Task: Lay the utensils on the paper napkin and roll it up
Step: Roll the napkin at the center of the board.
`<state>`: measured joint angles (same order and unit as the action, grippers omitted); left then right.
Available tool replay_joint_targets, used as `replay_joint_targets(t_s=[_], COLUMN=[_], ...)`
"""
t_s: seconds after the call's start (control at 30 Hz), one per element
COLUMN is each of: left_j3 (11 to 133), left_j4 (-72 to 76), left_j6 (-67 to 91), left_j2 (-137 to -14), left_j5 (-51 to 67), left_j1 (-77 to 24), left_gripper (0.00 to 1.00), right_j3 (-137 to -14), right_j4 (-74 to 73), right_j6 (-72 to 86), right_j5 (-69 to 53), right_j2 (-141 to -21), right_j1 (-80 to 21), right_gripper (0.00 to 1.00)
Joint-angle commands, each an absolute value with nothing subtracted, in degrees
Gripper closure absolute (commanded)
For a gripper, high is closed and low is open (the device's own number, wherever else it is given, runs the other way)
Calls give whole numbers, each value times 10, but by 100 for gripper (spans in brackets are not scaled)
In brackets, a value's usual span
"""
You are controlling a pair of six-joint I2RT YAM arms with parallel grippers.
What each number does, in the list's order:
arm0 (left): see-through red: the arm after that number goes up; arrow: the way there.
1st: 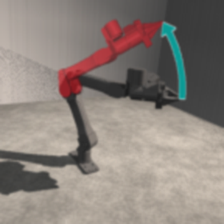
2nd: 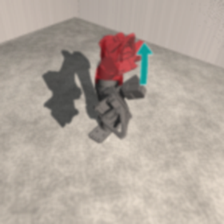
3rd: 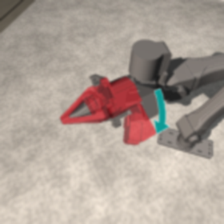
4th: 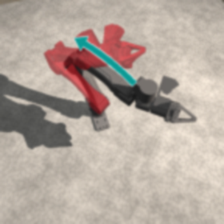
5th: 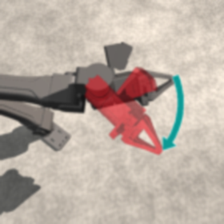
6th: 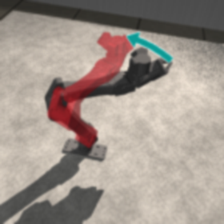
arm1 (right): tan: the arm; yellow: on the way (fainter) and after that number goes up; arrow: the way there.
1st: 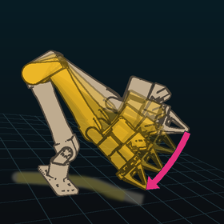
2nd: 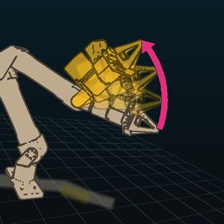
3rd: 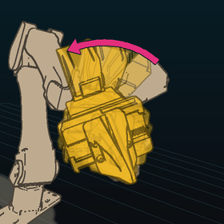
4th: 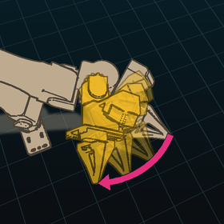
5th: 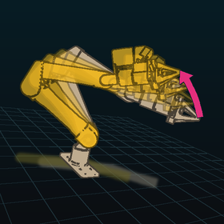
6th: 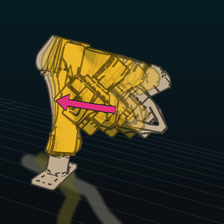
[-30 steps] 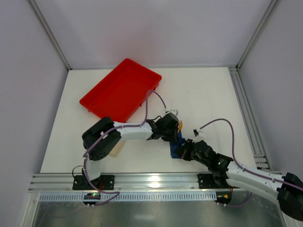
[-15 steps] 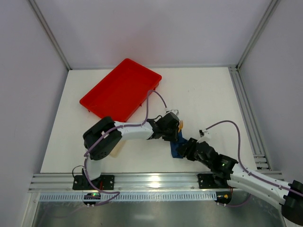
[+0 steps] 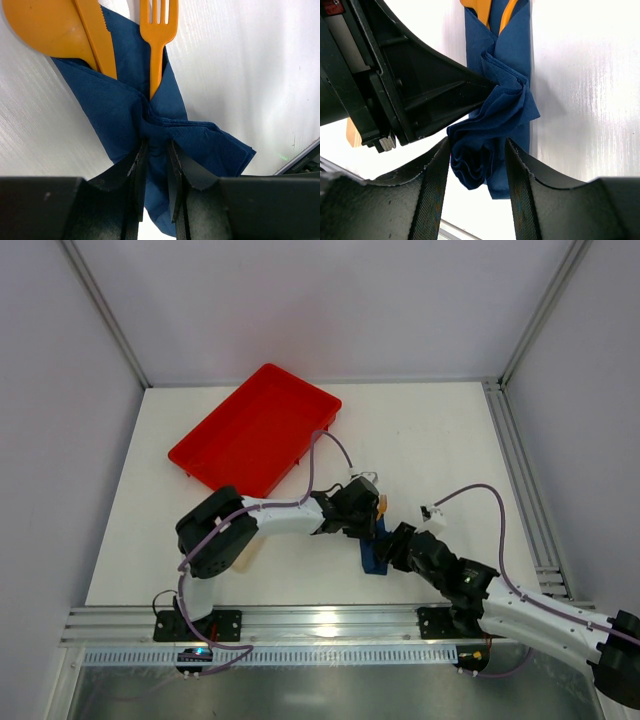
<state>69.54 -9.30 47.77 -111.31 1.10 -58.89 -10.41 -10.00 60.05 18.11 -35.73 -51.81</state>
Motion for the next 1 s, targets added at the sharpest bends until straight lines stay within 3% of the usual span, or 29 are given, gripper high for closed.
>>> replay_joint_targets(t_s=[0.0, 0.97], left_j3=[693, 687], left_j4=[-142, -139], left_j6=[475, 484], left_j2=[-1141, -1143], left_j5=[11, 11], left_j1=[-592, -593], left_gripper=[73, 73], right_j3=[-128, -172], right_j4=[-87, -54], right_j6=[590, 589], right_j5=[210, 210], right_j2=[-359, -435], right_j1=[-521, -521], right_gripper=[50, 48])
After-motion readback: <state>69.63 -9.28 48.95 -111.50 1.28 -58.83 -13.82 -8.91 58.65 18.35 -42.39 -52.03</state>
